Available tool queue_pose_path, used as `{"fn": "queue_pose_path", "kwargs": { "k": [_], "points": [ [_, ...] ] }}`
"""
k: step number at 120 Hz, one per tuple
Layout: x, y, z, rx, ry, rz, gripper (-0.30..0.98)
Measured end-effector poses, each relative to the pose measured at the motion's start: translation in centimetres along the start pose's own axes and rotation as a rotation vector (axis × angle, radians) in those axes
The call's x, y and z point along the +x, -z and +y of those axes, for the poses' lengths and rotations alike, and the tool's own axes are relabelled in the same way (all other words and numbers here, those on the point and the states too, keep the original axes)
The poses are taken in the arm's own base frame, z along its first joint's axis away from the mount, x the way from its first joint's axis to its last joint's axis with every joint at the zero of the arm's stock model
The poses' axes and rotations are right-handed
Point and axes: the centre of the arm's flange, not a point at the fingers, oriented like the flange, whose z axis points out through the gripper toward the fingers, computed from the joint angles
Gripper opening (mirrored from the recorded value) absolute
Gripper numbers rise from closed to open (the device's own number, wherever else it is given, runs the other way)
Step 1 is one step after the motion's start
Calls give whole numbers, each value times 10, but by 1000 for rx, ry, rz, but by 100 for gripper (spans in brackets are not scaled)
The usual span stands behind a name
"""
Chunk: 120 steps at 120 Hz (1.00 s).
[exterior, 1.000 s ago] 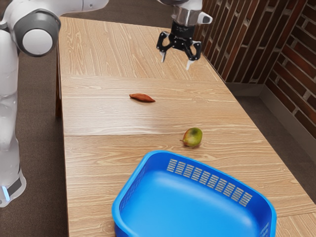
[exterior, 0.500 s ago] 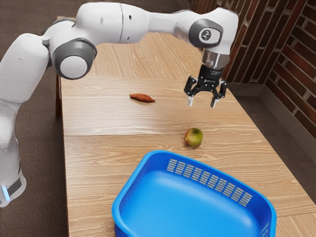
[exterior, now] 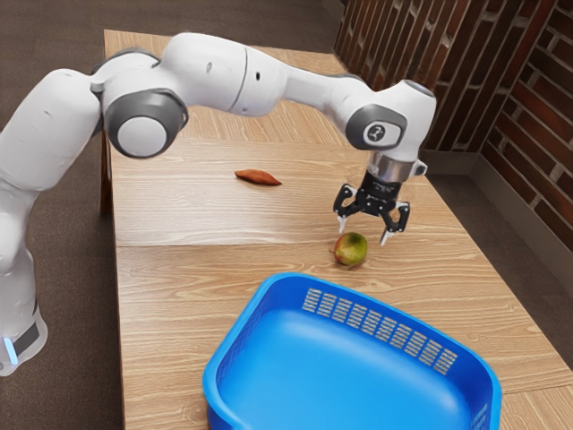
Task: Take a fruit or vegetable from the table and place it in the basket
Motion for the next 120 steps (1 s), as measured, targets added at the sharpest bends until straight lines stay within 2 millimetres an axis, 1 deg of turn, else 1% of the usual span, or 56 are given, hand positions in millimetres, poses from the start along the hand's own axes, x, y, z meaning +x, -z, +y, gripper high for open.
{"fn": "queue_pose_path", "kwargs": {
  "k": [4,12,38,56,70,76,86,96,101,105,109,111,114,118,120],
  "points": [
    [-1,-4,0,-10,-19,-2,69],
    [-2,-5,1,-37,-53,-1,69],
    [2,-20,3,-76,-132,-9,69],
    [11,-38,3,-78,-158,-30,69],
    [10,-41,5,-85,-188,-33,66],
    [9,-41,6,-87,-201,-31,62],
    [7,-37,7,-93,-214,-23,45],
    [4,-26,6,-104,-225,-11,42],
    [1,-18,6,-113,-233,-3,41],
    [-6,-3,6,-127,-248,15,42],
    [-16,18,4,-146,-267,41,41],
    [-24,30,4,-156,-280,58,41],
    [-42,50,4,-174,-308,84,41],
    [-75,79,5,-200,-357,125,40],
    [-97,96,5,-214,-388,150,39]
  ]
}}
